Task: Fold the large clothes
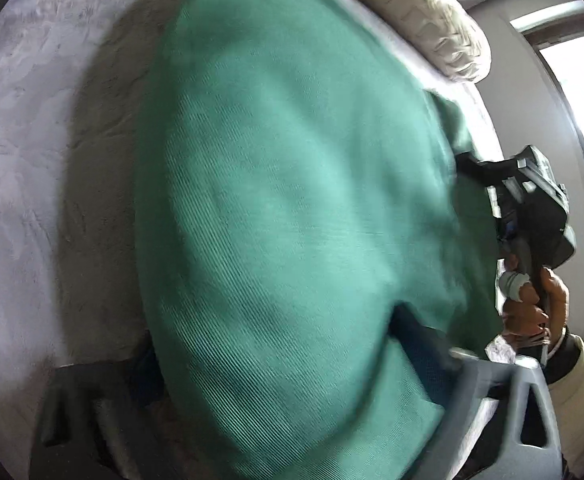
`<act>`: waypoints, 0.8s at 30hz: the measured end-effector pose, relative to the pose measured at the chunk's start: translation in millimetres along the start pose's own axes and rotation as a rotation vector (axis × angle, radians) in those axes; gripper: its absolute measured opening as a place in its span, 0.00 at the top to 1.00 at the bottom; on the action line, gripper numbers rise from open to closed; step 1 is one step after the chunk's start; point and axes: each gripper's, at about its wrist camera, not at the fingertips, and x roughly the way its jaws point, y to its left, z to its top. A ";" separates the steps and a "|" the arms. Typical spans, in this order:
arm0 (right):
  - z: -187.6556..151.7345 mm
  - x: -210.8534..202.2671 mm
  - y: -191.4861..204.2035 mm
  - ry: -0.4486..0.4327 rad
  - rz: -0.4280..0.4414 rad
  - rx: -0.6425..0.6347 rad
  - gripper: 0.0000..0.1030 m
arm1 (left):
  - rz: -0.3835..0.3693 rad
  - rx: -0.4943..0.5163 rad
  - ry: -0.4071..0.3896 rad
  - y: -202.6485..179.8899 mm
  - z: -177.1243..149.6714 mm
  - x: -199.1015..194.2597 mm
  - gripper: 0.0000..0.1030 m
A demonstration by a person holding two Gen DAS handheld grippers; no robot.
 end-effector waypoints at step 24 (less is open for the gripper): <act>-171.8 12.0 99.2 -0.002 0.230 0.075 0.77 | -0.101 0.128 0.033 75.5 -111.9 -186.5 0.53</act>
